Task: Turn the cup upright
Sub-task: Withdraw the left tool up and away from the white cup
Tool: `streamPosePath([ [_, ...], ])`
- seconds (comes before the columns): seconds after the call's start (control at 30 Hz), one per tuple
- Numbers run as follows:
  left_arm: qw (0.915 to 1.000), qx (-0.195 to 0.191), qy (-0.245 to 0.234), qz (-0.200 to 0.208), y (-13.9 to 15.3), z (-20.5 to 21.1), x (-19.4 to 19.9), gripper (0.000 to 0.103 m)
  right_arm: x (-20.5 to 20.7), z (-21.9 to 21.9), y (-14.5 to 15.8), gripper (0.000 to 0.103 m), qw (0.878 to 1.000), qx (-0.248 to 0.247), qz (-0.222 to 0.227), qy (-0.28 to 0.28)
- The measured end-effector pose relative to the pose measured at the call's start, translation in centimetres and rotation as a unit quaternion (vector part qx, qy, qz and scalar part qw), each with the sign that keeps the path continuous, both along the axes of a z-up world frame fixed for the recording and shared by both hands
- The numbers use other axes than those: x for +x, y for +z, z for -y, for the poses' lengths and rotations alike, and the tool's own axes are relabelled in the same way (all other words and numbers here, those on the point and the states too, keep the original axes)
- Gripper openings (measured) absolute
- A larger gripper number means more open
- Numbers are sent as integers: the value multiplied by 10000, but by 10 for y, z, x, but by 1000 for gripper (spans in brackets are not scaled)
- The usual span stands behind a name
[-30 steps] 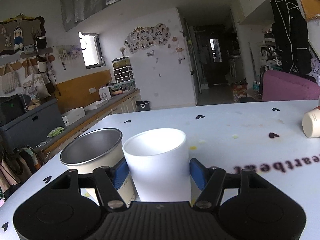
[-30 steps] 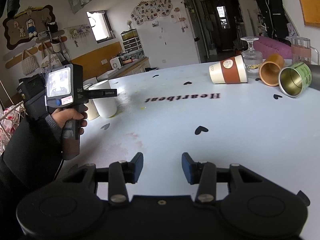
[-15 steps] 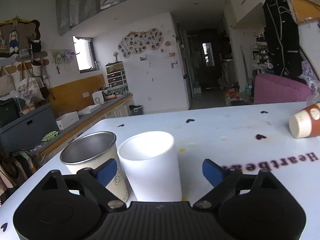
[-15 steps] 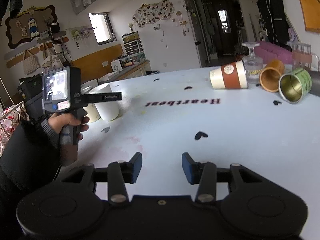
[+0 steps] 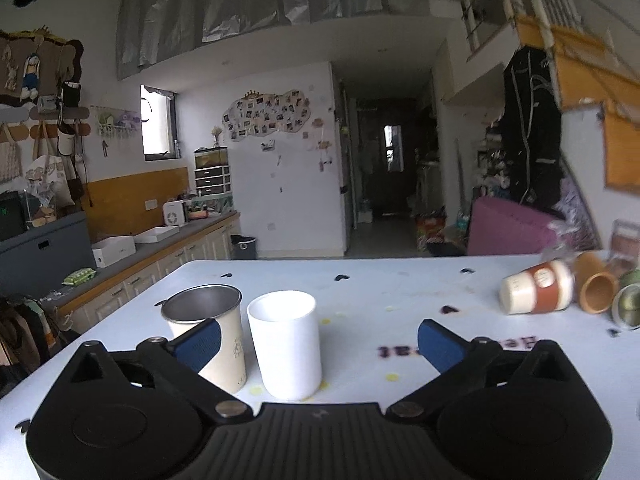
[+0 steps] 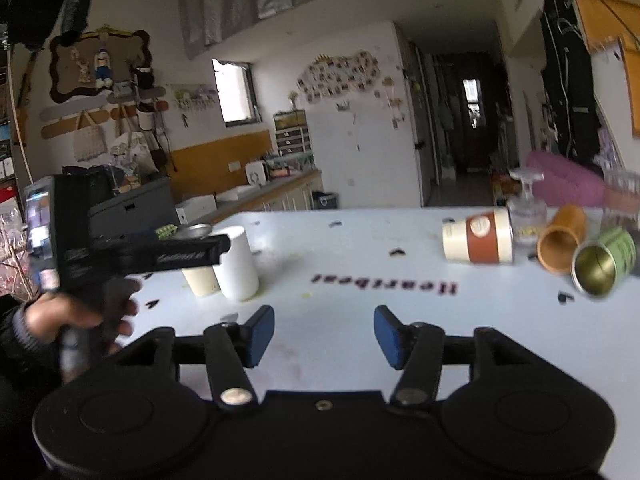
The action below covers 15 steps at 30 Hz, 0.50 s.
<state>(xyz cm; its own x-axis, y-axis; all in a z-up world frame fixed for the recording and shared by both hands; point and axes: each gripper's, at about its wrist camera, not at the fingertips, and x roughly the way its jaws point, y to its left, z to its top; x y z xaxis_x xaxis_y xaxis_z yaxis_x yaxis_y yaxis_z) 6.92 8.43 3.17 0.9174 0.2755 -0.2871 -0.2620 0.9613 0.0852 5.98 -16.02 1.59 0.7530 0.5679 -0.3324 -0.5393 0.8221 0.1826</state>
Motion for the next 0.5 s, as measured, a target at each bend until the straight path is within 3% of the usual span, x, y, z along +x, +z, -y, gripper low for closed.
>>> streamPosePath([
  [0.33,9995,-315,-9,7,-4,19,-57,103,-1,0,1,65,9995,-99,281,-118],
  [0.5,9990,-444,6,-87,-12,22,-75,103,-6,1,-6,73,9990,-215,361,-155],
])
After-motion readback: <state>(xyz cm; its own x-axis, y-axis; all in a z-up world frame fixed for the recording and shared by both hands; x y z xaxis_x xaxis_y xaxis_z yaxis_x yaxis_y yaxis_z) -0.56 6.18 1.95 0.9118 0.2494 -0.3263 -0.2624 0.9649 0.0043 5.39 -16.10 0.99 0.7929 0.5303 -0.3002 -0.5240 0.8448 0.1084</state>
